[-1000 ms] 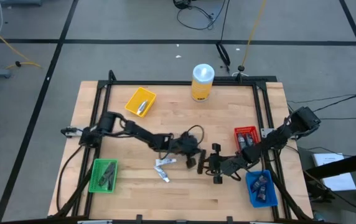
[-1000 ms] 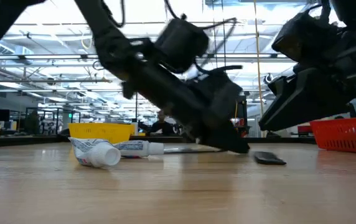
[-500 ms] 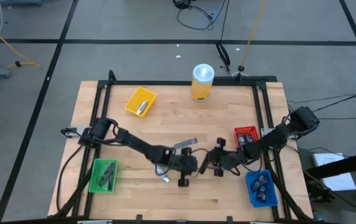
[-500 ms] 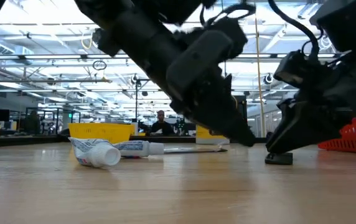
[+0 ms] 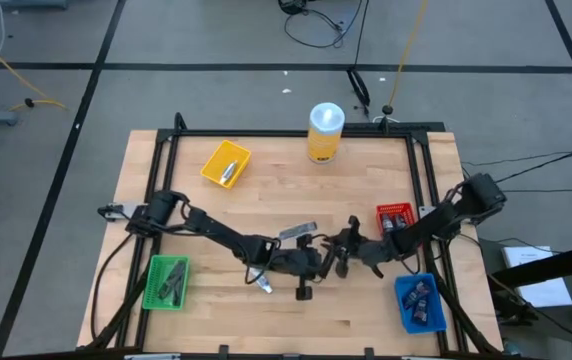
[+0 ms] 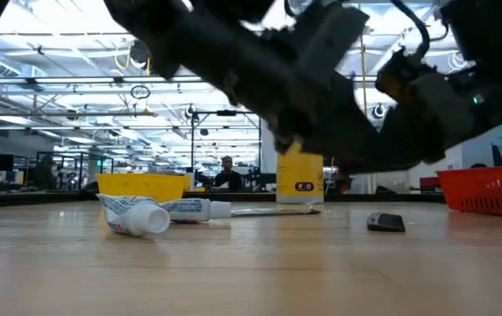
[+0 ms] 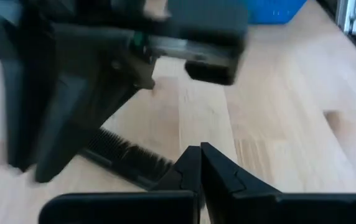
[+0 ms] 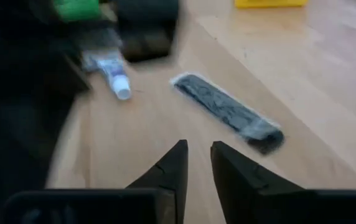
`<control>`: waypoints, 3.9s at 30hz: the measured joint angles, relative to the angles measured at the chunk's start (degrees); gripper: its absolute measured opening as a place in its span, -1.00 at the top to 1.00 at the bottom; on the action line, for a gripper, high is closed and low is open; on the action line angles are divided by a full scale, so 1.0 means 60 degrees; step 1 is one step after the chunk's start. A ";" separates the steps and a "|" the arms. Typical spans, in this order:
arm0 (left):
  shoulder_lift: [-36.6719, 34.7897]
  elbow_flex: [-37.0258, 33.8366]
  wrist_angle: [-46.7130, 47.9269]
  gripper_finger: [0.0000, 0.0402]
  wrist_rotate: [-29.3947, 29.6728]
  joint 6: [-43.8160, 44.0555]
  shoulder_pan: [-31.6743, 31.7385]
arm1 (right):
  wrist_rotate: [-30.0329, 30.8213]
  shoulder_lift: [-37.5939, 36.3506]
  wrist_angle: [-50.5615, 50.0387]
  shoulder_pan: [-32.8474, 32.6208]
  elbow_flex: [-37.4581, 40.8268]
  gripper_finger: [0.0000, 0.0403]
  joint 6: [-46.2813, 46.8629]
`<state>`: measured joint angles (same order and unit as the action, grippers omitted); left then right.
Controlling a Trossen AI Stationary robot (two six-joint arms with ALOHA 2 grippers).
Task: Pick & Place Travel size toiletries
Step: Put the black comb into the green bin
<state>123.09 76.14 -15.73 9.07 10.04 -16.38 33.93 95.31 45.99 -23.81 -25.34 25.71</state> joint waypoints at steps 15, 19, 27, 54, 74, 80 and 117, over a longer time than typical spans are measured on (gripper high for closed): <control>0.0976 0.0047 -0.0212 0.96 -0.1039 0.0674 0.0691 | -0.1160 -0.1317 -0.2487 0.0033 0.0800 0.83 0.0420; 0.0747 0.0067 0.1035 0.95 -0.1068 0.0629 0.0815 | -0.1259 -0.1238 -0.2468 0.0007 0.0936 0.86 0.0597; -0.0371 0.0007 0.2840 0.95 0.0180 -0.0127 0.0773 | -0.3177 -0.1224 -0.2104 -0.0039 0.0915 0.87 0.0084; 0.0615 0.0051 0.1153 0.97 0.0054 -0.0764 0.1177 | -0.1446 -0.1228 -0.1308 0.0306 0.0913 0.94 0.0171; 0.0160 0.0055 0.2707 0.99 -0.1242 -0.0551 0.0419 | -0.3835 -0.1217 -0.1646 0.1131 0.0915 0.17 0.2266; 0.0486 0.0076 0.2463 0.99 -0.1259 -0.1584 0.0657 | -0.4485 -0.1231 -0.1614 0.1458 0.0911 -0.18 0.2289; 0.0142 -0.0033 0.2829 0.98 0.0409 -0.0414 0.1171 | -0.5613 -0.1242 -0.1872 0.2047 0.0896 -0.27 0.2284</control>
<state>123.94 75.94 1.25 11.52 7.56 -9.35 0.26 87.85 34.76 -11.53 -19.97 39.42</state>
